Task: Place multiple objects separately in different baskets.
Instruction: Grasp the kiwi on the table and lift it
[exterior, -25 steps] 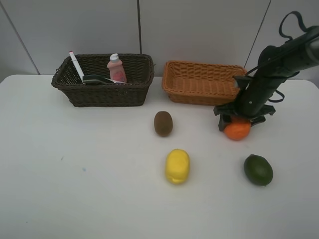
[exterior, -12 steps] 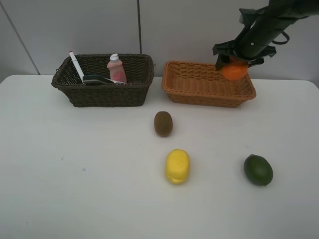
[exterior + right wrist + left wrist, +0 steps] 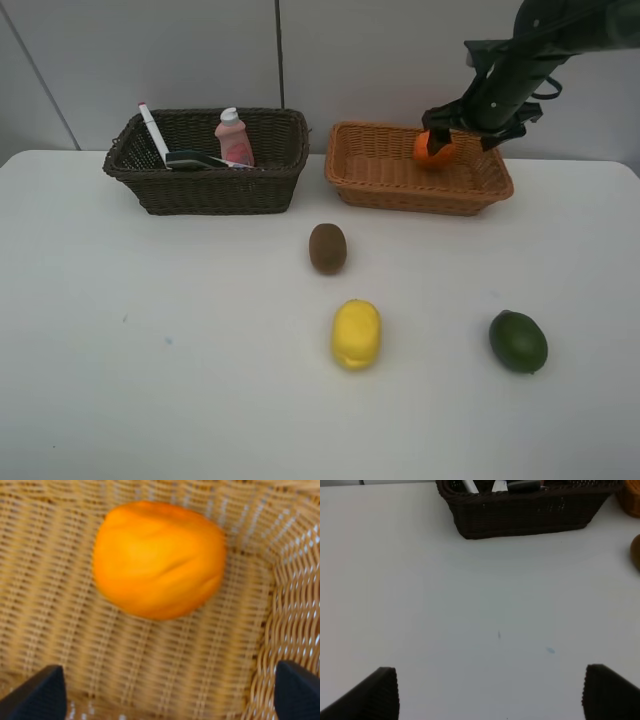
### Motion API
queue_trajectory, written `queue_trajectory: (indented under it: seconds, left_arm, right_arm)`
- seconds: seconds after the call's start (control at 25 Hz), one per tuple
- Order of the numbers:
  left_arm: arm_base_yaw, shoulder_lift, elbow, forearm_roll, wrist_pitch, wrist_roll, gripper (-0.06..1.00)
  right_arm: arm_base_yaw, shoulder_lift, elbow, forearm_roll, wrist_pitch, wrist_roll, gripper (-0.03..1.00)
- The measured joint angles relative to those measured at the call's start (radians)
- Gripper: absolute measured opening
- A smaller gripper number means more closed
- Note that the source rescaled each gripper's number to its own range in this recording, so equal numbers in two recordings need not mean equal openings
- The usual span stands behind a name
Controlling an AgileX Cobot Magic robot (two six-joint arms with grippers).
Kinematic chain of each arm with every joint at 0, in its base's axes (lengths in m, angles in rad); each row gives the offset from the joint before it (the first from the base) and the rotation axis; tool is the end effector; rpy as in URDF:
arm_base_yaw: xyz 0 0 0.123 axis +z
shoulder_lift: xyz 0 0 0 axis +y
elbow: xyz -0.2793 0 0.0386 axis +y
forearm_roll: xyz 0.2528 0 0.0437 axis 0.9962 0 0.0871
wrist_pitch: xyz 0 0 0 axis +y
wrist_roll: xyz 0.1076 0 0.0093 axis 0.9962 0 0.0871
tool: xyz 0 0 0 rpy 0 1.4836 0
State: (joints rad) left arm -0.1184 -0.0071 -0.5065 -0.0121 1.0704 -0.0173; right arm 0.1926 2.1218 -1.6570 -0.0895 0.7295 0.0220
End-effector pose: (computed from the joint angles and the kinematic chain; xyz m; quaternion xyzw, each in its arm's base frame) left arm 0.0152 -0.0030 0.2729 0.0434 0.8511 -0.0415 0.5216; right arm 0.4655 0.0842 0.1701 -0.1083 0.9666 -0.0119 0.2322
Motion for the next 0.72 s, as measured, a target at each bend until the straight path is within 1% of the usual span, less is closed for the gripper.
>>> queue_trajectory:
  seconds: [0.08, 0.2, 0.36, 0.56, 0.72]
  left_arm:
    - [0.000, 0.000, 0.000, 0.000, 0.000, 0.000, 0.96]
    - [0.000, 0.000, 0.000, 0.000, 0.000, 0.000, 0.96]
    - [0.000, 0.000, 0.000, 0.000, 0.000, 0.000, 0.96]
    - [0.000, 0.000, 0.000, 0.000, 0.000, 0.000, 0.96]
    - [0.000, 0.000, 0.000, 0.000, 0.000, 0.000, 0.96]
  right_arm:
    - [0.000, -0.012, 0.000, 0.028, 0.053, 0.000, 0.96]
    - [0.005, -0.043, -0.001, 0.089, 0.181, 0.000, 0.96]
    - [0.047, -0.083, -0.001, 0.146, 0.327, 0.015, 0.96]
    - [0.147, -0.093, -0.001, 0.156, 0.437, 0.063, 0.96]
    - [0.251, -0.093, -0.001, 0.157, 0.447, 0.103, 0.96]
